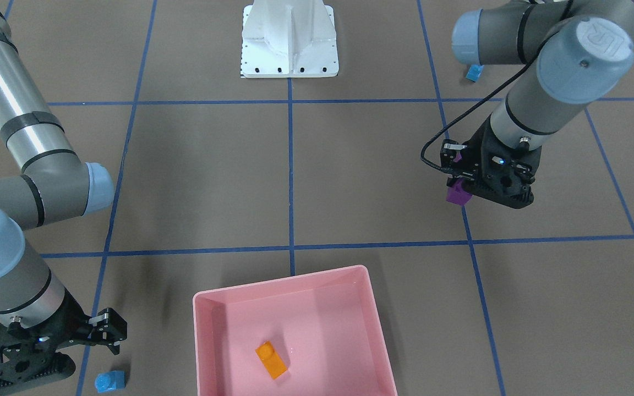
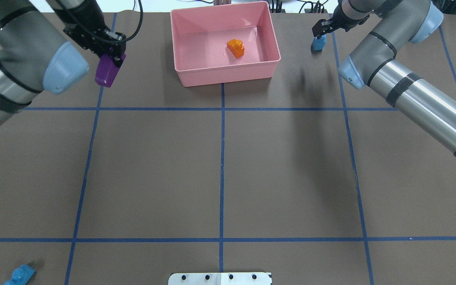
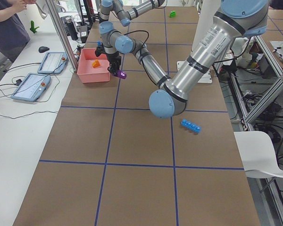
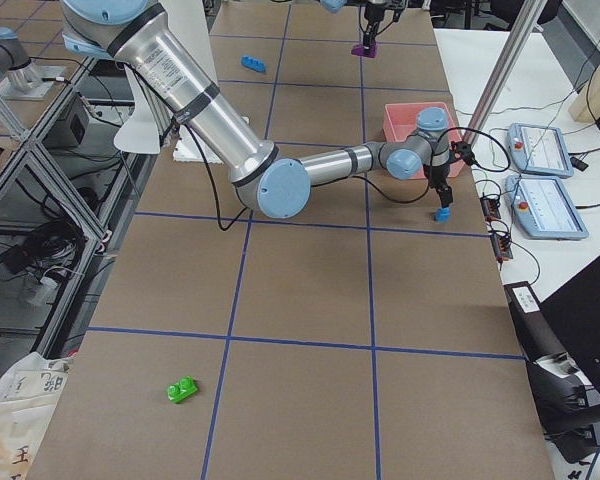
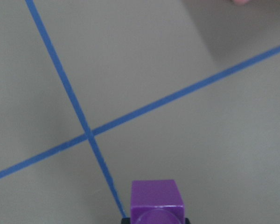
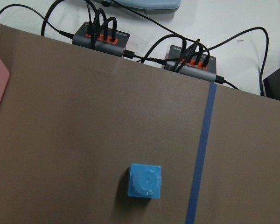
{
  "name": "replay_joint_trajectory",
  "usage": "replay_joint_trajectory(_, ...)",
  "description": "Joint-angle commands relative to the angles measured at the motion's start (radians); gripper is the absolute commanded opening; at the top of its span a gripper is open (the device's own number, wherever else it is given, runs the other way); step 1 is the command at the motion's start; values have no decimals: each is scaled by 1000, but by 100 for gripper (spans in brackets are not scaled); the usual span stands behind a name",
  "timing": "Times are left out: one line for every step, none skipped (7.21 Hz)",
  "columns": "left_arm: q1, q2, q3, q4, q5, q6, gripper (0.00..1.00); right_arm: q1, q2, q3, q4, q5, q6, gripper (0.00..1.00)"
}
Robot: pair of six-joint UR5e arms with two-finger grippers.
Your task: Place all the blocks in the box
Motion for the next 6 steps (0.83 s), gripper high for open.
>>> replay_joint_trajectory(-7, -210, 284, -175, -5, -162, 0, -14, 14, -65, 43, -63, 1, 99)
replay_joint_trajectory(-7, -231, 406, -328, 1, -208, 0, -14, 62, -132, 43, -69, 1, 99)
replay_joint_trajectory(-7, -236, 452, -384, 7, -231, 0, -21, 95, -201, 72, -79, 1, 99)
replay_joint_trajectory(-9, -259, 470, -388, 9, -233, 0, -28, 127, -264, 104, -79, 2, 99)
replay_joint_trajectory(-9, -280, 482, -388, 9, -245, 0, -36, 148, -304, 115, -80, 3, 99)
replay_joint_trajectory(-7, -332, 531, -391, 9, -267, 0, -50, 153, -325, 138, -83, 3, 98)
